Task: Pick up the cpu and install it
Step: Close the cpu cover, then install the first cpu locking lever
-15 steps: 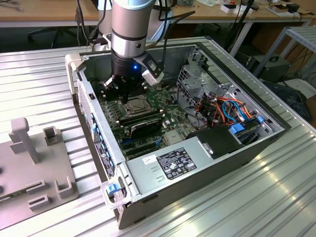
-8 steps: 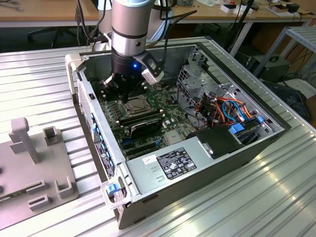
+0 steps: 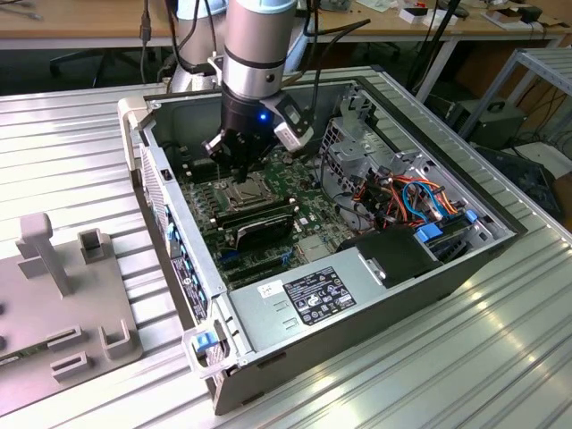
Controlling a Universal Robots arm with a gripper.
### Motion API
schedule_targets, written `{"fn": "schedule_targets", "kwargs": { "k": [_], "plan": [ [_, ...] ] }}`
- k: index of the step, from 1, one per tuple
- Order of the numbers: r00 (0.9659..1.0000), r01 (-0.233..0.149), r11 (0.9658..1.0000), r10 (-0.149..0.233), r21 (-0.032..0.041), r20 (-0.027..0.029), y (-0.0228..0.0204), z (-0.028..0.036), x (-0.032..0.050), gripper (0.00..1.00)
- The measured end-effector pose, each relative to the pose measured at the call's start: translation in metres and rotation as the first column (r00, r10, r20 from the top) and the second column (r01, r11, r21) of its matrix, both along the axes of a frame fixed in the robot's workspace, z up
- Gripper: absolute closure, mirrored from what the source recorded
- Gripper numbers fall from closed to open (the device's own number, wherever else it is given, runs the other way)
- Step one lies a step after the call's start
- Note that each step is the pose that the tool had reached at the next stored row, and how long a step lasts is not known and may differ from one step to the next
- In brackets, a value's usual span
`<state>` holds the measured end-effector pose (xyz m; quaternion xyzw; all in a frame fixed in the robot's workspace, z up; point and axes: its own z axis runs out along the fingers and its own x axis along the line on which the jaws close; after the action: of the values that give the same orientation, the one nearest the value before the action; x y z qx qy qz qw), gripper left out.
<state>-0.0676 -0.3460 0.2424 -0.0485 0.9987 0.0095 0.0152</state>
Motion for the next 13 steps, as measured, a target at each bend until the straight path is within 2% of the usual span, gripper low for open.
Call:
{"fn": "schedule_targets", "kwargs": {
  "k": [7, 10, 12, 13],
  "plan": [
    [1.0000, 0.003, 1.0000, -0.003, -0.0001, -0.0001, 0.0000, -0.0004, 0.0226, 0.89],
    [1.0000, 0.003, 1.0000, -0.003, -0.0001, -0.0001, 0.0000, -0.0004, 0.0230, 0.89],
    [1.0000, 0.003, 1.0000, -0.003, -0.0001, 0.0000, 0.0000, -0.0004, 0.0321, 0.89],
    [1.0000, 0.003, 1.0000, -0.003, -0.0001, -0.0001, 0.0000, -0.0004, 0.0322, 0.89]
  ]
}}
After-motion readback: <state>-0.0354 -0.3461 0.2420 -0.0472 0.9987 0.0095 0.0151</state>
